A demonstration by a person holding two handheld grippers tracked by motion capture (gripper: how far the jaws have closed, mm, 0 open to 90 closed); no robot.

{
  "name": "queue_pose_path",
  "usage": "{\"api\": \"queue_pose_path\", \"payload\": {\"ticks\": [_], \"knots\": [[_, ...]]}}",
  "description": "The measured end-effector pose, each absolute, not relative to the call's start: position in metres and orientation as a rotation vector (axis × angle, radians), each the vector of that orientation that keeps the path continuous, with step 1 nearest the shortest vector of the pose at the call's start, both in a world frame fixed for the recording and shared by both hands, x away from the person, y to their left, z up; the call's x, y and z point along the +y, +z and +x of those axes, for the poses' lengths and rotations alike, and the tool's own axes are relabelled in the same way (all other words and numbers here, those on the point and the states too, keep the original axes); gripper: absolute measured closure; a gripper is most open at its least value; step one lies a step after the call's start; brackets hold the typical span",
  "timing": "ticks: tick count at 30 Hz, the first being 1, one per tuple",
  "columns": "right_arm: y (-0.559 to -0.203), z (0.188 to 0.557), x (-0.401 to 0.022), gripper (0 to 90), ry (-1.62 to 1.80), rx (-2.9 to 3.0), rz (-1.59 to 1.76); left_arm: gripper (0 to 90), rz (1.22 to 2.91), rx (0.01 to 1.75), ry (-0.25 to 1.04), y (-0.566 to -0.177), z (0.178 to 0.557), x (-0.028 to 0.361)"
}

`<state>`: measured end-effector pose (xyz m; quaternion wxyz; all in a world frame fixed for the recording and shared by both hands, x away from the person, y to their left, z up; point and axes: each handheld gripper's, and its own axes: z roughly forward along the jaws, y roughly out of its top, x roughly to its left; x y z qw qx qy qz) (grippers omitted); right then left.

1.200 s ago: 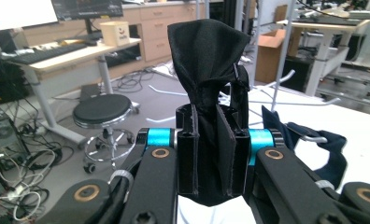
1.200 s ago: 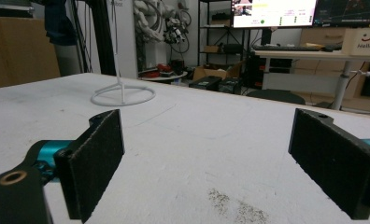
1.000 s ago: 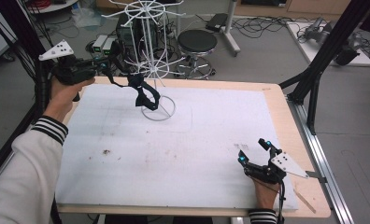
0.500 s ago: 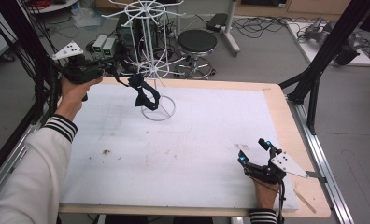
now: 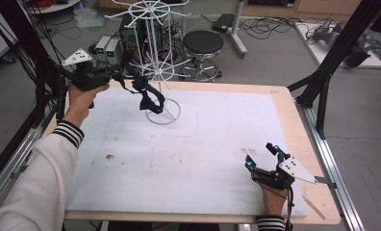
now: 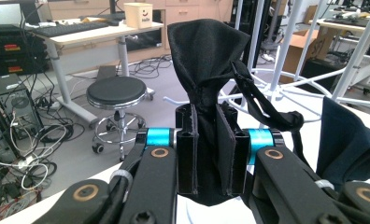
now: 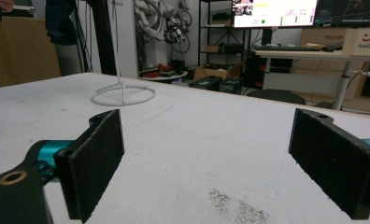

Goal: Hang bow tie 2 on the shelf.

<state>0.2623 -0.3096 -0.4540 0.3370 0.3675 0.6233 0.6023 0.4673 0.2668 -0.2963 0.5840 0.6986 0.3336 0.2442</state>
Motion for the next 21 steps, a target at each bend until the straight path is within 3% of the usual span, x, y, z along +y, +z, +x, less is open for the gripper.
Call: {"api": "queue_pose_path", "payload": {"ticks": [21], "knots": [[-0.454,0.262,-0.31,9.8,1.568,1.626,0.958,78.7,1.713,0.807,0.556,-0.324,0.462,0.257]]}}
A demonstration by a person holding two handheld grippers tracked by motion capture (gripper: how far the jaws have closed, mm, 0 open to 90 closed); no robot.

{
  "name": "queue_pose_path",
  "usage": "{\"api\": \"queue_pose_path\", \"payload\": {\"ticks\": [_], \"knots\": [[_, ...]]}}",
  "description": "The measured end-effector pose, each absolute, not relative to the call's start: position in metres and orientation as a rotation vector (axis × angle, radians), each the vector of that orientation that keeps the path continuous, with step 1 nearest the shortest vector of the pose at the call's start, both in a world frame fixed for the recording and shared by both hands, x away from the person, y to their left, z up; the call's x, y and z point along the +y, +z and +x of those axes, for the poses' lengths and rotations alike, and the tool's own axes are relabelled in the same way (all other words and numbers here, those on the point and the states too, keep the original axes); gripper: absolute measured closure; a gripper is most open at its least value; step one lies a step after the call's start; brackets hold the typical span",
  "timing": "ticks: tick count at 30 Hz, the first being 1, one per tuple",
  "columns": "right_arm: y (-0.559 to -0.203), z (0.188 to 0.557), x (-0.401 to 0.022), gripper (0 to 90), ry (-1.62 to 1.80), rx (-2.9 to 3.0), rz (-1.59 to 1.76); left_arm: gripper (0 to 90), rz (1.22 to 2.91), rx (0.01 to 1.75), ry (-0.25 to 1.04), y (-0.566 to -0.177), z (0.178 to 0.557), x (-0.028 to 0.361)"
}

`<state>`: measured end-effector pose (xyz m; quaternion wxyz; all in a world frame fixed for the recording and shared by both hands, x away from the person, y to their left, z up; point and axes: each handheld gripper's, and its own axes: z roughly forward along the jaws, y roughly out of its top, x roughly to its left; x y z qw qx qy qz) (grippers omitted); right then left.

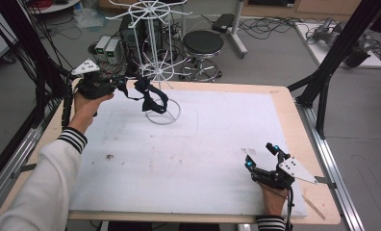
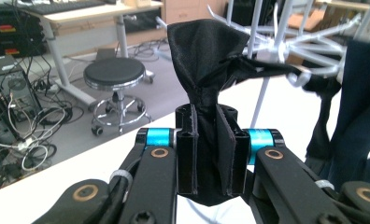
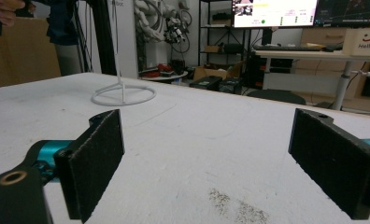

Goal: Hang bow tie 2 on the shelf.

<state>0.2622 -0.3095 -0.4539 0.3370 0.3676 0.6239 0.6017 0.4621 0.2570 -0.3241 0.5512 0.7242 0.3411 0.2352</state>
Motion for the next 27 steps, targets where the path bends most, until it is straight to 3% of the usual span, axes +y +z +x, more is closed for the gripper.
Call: {"api": "queue_pose_path", "payload": {"ticks": [11,13,17,19,22,27], "knots": [[-0.454,0.262,-0.309,9.8,1.569,1.626,0.959,76.6,1.796,0.795,0.533,-0.337,0.46,0.249],[-0.454,0.262,-0.31,9.8,1.57,1.625,0.957,69.8,1.803,0.798,0.54,-0.337,0.459,0.249],[-0.454,0.262,-0.31,9.8,1.567,1.626,0.956,33.6,1.831,0.768,0.523,-0.338,0.456,0.25],[-0.454,0.262,-0.31,9.8,1.57,1.625,0.957,20.7,1.829,0.735,0.502,-0.339,0.452,0.252],[-0.454,0.263,-0.31,9.8,1.572,1.627,0.958,13.7,1.823,0.692,0.495,-0.341,0.448,0.257],[-0.454,0.262,-0.31,9.8,1.571,1.627,0.956,13.0,1.792,0.655,0.524,-0.341,0.437,0.264]]}}
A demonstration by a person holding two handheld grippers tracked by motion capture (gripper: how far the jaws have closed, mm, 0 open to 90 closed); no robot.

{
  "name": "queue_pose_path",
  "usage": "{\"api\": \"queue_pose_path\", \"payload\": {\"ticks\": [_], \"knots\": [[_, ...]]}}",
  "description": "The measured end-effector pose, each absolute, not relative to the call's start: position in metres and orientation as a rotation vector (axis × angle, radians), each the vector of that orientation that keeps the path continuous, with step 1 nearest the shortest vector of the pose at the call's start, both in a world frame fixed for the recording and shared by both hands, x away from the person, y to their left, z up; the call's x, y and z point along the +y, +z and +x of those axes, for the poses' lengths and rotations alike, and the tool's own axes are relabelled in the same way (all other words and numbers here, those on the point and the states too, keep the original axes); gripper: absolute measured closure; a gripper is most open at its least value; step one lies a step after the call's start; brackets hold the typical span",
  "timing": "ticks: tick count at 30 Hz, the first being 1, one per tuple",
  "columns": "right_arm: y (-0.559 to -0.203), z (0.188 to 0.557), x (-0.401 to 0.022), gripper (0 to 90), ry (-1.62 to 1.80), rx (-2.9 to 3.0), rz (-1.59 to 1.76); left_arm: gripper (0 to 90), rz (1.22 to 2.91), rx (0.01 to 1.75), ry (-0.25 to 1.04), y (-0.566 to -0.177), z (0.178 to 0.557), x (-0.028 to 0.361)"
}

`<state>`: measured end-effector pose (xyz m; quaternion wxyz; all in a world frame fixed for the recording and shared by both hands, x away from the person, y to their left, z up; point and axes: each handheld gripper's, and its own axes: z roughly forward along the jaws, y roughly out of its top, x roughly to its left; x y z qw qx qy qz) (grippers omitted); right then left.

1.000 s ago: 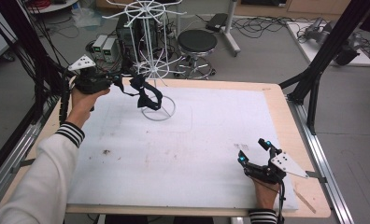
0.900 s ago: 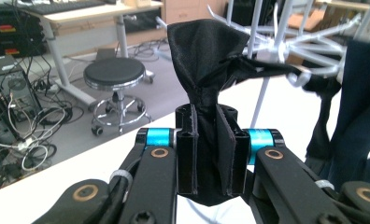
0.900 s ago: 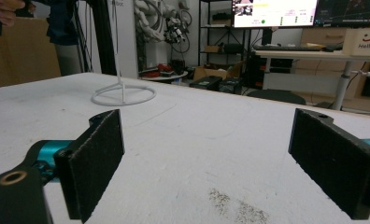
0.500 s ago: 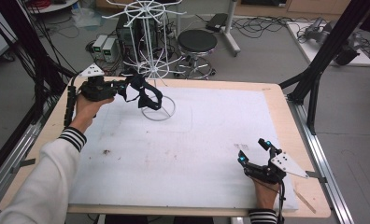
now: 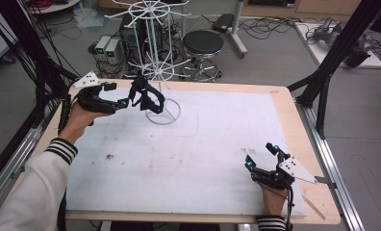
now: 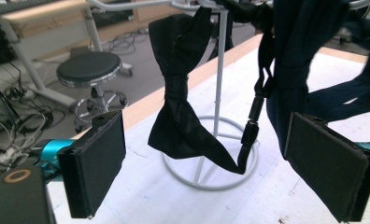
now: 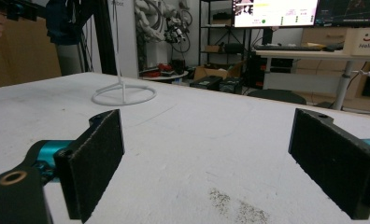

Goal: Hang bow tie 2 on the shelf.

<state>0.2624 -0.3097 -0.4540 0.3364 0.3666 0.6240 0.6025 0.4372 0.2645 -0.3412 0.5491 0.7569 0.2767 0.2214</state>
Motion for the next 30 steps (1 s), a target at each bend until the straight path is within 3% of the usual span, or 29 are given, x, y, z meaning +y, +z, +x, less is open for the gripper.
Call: {"api": "queue_pose_path", "payload": {"ticks": [12,22,30], "knots": [[-0.454,0.262,-0.31,9.8,1.572,1.625,0.951,13.0,1.685,0.618,0.561,-0.352,0.398,0.281],[-0.454,0.261,-0.31,9.8,1.572,1.625,0.955,13.0,1.517,0.645,0.614,-0.408,0.339,0.294],[-0.454,0.261,-0.309,9.8,1.574,1.62,0.95,12.9,1.48,0.657,0.67,-0.43,0.312,0.298]]}}
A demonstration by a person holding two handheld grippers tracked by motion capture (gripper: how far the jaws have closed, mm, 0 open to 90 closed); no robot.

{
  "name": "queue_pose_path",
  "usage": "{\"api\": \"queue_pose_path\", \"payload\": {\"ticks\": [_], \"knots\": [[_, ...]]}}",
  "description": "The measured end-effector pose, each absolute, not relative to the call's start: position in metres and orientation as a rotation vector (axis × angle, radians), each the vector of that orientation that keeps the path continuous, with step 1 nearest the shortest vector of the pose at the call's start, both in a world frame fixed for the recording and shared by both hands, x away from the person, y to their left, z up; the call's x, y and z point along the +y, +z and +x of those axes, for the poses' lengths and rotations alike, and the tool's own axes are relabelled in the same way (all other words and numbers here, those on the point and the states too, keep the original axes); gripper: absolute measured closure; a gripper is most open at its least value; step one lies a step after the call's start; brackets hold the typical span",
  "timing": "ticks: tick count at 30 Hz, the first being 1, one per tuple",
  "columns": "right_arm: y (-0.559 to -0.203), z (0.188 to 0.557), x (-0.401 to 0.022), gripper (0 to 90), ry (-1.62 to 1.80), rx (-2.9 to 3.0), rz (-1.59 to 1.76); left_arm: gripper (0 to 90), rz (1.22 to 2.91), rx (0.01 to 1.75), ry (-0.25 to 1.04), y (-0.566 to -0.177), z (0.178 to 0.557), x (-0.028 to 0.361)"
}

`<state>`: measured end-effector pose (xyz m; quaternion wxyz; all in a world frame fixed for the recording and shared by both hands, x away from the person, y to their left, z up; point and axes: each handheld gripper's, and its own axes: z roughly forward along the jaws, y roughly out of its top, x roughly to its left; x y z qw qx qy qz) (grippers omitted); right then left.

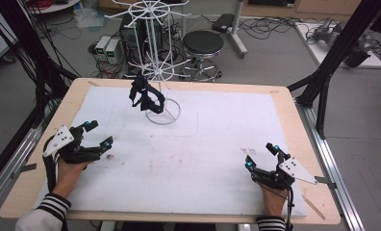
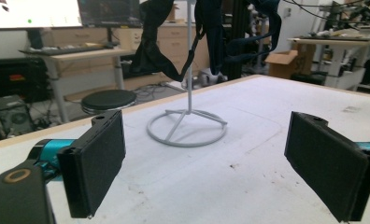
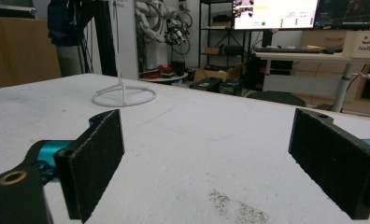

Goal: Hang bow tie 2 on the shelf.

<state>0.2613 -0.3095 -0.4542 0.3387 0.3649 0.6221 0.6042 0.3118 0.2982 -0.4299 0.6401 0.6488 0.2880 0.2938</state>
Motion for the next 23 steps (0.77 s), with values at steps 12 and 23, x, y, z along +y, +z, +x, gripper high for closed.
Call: {"api": "queue_pose_path", "payload": {"ticks": [12,23], "knots": [[-0.454,0.261,-0.309,9.8,1.568,1.619,0.946,12.9,1.393,0.662,0.721,-0.456,0.283,0.295],[-0.454,0.261,-0.31,9.8,1.572,1.619,0.946,13.0,1.396,0.667,0.736,-0.457,0.283,0.293]]}}
